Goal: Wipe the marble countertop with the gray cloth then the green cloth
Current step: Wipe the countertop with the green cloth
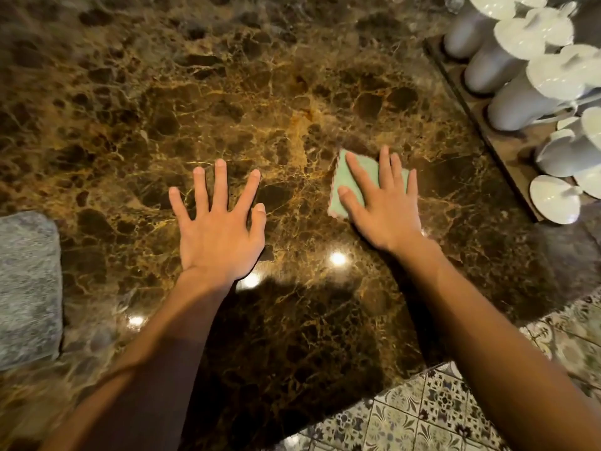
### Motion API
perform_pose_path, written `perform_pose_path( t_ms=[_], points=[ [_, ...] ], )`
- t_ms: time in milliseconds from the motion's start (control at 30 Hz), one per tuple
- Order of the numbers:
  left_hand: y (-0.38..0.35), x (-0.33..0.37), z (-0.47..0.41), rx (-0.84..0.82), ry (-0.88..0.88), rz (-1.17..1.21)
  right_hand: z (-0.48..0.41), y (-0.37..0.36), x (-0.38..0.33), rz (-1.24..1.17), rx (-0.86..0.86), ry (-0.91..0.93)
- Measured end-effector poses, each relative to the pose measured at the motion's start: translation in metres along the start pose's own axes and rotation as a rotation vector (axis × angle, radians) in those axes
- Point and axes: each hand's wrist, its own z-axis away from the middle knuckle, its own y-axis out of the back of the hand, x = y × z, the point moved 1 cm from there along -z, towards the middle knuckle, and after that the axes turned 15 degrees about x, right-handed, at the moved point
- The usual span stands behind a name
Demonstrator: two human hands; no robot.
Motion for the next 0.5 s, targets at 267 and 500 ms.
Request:
perform_pose_path(
  t_ms=[267,500],
  points=[
    [0.003,0.002,0.0,-0.017,0.011,0.008,0.198,0.014,-0.001,-0.026,-0.07,0.063],
    [0.003,0.002,0.0,-0.017,0.0,0.001,0.165,0.012,0.008,-0.014,-0.039,0.019]
  ],
)
